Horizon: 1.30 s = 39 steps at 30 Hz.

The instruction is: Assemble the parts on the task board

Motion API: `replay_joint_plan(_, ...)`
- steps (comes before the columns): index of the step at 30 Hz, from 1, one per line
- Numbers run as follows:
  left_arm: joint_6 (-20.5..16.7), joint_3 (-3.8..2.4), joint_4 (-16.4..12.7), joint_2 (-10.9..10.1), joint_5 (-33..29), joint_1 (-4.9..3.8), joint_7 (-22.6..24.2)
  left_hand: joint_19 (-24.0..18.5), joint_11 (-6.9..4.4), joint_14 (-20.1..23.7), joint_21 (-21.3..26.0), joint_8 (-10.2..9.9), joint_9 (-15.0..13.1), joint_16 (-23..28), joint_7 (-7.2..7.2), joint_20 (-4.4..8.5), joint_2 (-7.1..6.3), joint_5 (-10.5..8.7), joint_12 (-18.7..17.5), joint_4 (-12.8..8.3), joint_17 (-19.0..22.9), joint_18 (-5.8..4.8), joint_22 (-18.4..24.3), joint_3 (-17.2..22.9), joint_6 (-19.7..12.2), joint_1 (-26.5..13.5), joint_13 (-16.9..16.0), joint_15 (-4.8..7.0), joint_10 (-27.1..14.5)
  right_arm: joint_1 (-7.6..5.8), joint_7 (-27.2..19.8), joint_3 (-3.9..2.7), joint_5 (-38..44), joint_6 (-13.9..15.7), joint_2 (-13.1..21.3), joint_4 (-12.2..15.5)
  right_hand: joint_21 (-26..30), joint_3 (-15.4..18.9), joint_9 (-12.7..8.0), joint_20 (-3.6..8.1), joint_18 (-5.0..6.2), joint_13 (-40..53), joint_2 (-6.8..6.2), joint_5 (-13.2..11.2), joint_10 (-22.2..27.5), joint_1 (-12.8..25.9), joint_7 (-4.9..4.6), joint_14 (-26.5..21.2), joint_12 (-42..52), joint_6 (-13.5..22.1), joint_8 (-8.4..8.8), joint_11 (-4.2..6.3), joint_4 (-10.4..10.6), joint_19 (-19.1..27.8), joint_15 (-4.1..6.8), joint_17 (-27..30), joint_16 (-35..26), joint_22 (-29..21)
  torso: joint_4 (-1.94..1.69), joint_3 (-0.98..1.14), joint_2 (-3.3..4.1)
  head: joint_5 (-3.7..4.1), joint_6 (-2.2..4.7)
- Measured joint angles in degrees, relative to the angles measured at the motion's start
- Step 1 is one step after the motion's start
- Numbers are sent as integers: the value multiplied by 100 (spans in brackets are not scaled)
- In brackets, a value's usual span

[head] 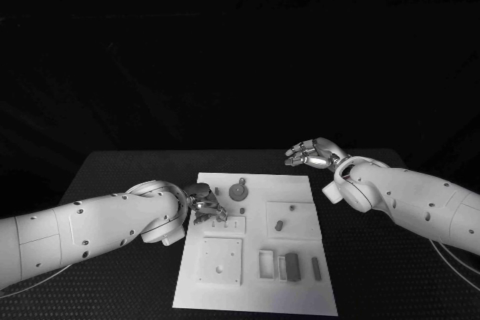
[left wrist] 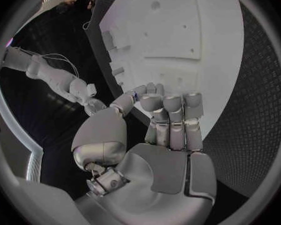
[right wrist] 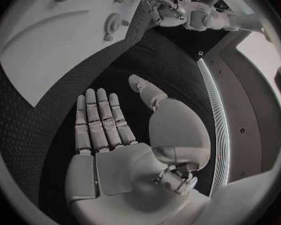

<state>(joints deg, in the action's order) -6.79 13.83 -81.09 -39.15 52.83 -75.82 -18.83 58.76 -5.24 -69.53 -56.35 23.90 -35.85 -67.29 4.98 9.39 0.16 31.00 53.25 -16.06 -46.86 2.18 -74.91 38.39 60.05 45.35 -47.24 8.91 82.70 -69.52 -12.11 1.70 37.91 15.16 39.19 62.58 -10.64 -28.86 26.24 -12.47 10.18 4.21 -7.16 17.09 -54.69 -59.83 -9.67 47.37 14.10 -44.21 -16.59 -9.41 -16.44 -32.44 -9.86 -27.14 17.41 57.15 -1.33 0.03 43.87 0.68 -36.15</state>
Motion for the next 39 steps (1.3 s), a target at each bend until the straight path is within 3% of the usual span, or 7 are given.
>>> replay_joint_plan(9, 93, -3, 81, 151, 182, 0, -42, 0, -37, -12, 0, 144, -68, -60, -2, 0, 27, 8, 39, 24, 32, 2, 0, 26, 2, -135, 79, 9, 32, 0, 15, 0, 74, 3, -12, 41, 23, 0, -23, 0, 0, -22, 0, 91, -20, 0, 0, 3, -69, -1, 0, -21, 0, 0, -37, 34, 0, 5, 2, -5, 1, -5, -22)
replay_joint_plan(13, 312, -3, 118, 231, 403, 0, -83, 0, -44, -51, 0, 224, -103, -105, -4, 0, 62, 437, 77, -29, 57, 1, 0, 83, 4, -183, 126, 4, 39, 0, 30, 0, 98, 3, -32, 43, 77, 0, -49, 0, 0, -25, 0, 288, -41, 0, -26, -20, -147, 25, 0, -41, 0, 0, -60, 70, 0, 34, 2, -5, 1, -9, -31)
replay_joint_plan(16, 409, -4, 155, 275, 507, 0, -113, 0, -44, -61, 0, 246, -109, -145, -4, 0, 90, 500, 106, -36, 63, 1, -1, 89, 4, -211, 142, -1, 39, 0, 38, 0, 109, 3, -34, 46, 79, 0, -60, -13, 0, -30, 0, 419, -40, 0, -26, -20, -175, 25, -21, -41, 0, 14, -60, 92, 0, 54, 4, -4, -2, -18, -42)
replay_joint_plan(23, 568, -9, 272, 399, 733, 0, -188, 0, -69, -115, -46, 358, -138, -221, -4, 0, 133, 583, 206, -60, 68, 0, -4, 112, 5, -254, 162, -12, 64, 0, 64, 0, 133, 5, -46, 43, 123, 0, -89, -14, 1, -30, 0, 621, -82, 0, -26, -21, -235, 25, -21, -41, 0, 15, -61, 132, 0, 97, -4, -4, -7, -20, -52)
replay_joint_plan(39, 701, -15, 378, 529, 1037, 0, -266, 13, -74, -138, -173, 530, -176, -438, -4, 13, 177, 612, 500, -63, 93, 1, -3, 116, 4, -329, 184, -26, 69, 0, 96, 0, 157, 11, -82, 18, 179, 0, -121, -31, 1, -29, 0, 776, -102, 0, -26, -60, -309, 25, -49, -61, 0, 33, -99, 175, -22, 159, 0, -5, -6, -60, -14)
